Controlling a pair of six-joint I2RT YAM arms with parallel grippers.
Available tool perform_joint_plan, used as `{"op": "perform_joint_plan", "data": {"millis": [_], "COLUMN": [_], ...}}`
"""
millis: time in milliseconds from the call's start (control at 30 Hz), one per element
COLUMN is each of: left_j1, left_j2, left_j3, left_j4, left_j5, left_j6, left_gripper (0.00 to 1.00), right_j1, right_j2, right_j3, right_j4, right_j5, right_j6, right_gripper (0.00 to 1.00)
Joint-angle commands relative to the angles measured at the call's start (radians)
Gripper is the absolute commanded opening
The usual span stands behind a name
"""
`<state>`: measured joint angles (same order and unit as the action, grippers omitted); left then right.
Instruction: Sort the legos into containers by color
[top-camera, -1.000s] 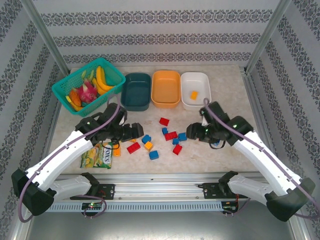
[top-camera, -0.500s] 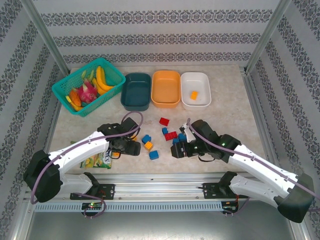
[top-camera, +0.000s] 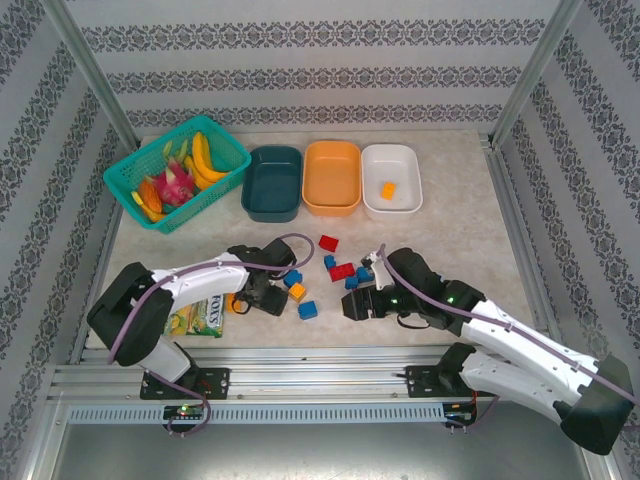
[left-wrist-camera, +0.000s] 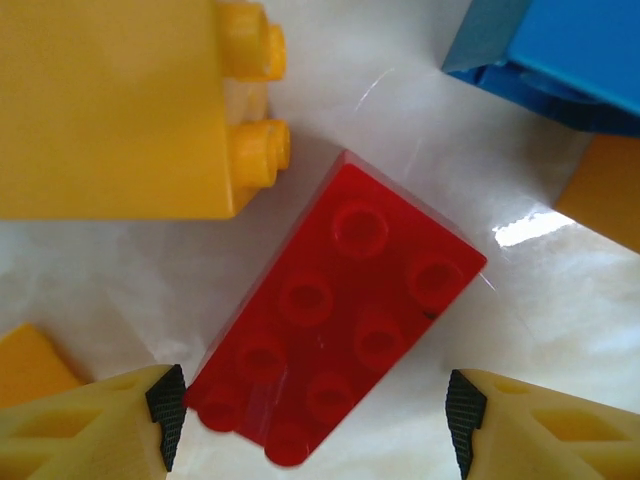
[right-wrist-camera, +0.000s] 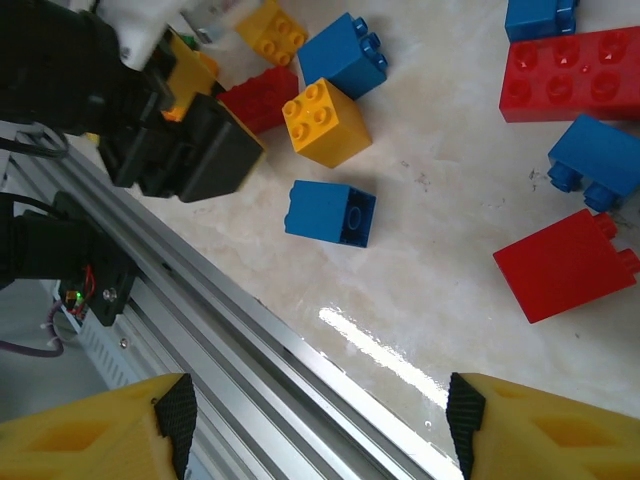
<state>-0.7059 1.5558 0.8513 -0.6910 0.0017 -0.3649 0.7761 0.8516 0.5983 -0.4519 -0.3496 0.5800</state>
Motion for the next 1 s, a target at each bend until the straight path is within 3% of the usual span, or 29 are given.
{"op": "perform_joint_plan", "data": {"millis": [0,400,567,733,967], "left_j1": [-0.009,-0.009,-0.009,-0.010,-0.026], "left_j2": [0.023,0.080,0.144,0.121,0.043], "left_j3": [0.033,0.077,0.107,0.093,0.075], "left_j4": [0.031,0.016,-0.003,-0.005,-0.043], "left_j5": [-0.025,-0.054,-0.020,-0.013,-0.020], "left_j6": [0.032,0.047,0.036,0.010,-0.024], "left_gripper": [0.72,0.71,0.50,0.45,0.28], "right_j1": [-0.004,-0.047,-0.063,-0.080,-0.100], "right_j2": [-0.046,-0.065,-0.058,-0.052,-0.041], "right_j3": [-0.035,-0.051,-0.051,-0.052,-0.043], "right_j4": [0.054,0.047,0.048,0.061,0.088], "right_j5": [0.011,-0.006,-0.014,-0.020,-0.027], "right_j6": [0.024,0.046,0.047,0.049,0.057], "right_gripper": [0.71,0.72,0.72,0.72,0.72]}}
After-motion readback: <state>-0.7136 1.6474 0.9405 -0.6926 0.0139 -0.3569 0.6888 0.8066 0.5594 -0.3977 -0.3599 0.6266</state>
